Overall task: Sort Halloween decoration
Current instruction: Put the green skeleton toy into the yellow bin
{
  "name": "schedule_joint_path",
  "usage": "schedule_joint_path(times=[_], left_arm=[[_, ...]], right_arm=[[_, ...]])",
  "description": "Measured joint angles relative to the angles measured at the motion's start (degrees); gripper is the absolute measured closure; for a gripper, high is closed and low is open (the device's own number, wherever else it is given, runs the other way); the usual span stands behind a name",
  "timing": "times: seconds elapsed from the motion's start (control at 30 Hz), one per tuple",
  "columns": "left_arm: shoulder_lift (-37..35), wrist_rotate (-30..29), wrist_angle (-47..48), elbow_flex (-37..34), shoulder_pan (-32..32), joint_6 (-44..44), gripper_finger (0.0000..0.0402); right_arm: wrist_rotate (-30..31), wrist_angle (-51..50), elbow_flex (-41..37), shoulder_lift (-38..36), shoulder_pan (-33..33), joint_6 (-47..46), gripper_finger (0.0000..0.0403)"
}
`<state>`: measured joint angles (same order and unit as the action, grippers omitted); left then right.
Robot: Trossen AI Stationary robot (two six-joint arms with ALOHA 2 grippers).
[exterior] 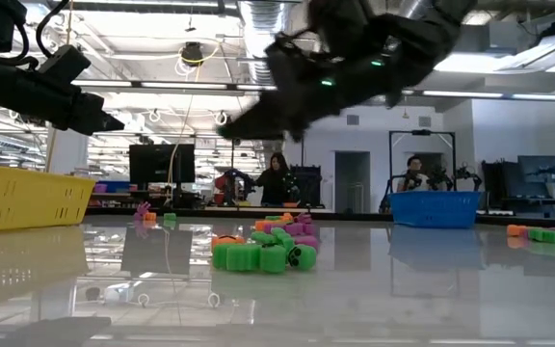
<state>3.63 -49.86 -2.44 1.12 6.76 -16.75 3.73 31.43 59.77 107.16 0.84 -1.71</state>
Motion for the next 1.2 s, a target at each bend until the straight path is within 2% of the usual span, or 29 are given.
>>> schedule_joint_path(times=[0.2,0.37,0.73,0.93,1.2], left_arm=[[0.2,0.0,0.0,0.0,0.0,0.0,0.0384],[0.1,0.1,0.0,0.0,0.0,0.0,0.0384],[0.2,0.0,0.0,0.0,0.0,0.0,0.0384],[0.2,0.0,0.0,0.0,0.0,0.0,0.0384],[0.2,0.0,0.0,0.0,0.0,0.0,0.0384]], right_arm=[[-6.5,-5.5,18.9,10.9,1.2,3.0,0.0342],[-7.1,-11.3,34.4,20.5,0.1,3.7,0.0342],[-16.8,-12.9,59.1,39.1,-2.3,-3.2,0.0338],[-18.6,-13.1,66.8,45.0,-2.5,-6.2,0.0306],[-18.8,-12.5,67.4,44.9,-2.8,-5.4,0.0235]])
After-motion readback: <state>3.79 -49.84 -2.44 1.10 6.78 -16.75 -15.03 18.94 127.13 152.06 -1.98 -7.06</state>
